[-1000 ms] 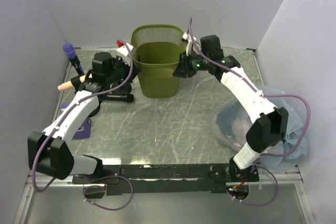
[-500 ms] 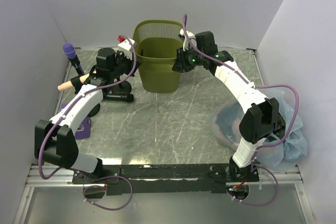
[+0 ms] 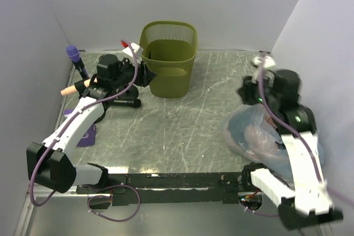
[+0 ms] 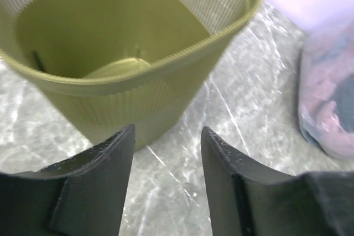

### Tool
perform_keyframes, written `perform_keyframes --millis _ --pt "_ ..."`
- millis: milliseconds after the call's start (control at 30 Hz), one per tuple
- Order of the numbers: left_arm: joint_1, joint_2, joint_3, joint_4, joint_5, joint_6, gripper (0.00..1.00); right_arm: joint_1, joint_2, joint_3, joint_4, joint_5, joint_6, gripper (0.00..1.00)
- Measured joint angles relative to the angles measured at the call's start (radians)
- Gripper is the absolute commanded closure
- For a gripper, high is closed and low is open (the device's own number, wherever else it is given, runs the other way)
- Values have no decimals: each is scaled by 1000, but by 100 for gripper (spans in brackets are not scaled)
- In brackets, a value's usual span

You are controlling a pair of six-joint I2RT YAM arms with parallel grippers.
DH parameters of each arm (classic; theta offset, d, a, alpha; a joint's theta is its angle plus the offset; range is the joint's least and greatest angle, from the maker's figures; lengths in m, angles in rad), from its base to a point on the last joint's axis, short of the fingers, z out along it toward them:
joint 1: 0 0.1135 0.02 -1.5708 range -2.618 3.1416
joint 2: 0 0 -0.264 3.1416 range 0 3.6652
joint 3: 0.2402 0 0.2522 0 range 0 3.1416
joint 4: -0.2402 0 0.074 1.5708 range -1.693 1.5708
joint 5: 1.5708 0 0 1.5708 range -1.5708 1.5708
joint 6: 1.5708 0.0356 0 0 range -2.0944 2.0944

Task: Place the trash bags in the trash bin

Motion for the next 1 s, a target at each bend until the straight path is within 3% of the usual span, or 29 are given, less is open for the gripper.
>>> perform_keyframes --millis 100,233,433,533,633,700,867,1000 --pt "-28 17 0 -11 11 -8 40 -118 -104 0 -76 76 -42 59" --pt "-79 70 0 -30 22 -21 41 -170 -188 -9 -180 183 -81 72" --pt "-137 140 16 -60 45 -29 42 -369 -278 -23 -336 308 -102 76" --pt "-148 150 29 -60 56 -33 42 -402 -290 -60 -389 349 -111 71" --pt "-148 151 41 -57 65 -40 42 -433 -266 -115 -442 366 -121 45" --pt "-148 153 44 -56 71 -45 42 -450 -230 -133 -466 360 -126 36" --pt "-154 155 44 -56 69 -48 42 -465 -159 -134 -439 352 -153 33" --pt "-166 155 44 -56 69 -53 42 -512 -110 -134 -388 341 -186 37"
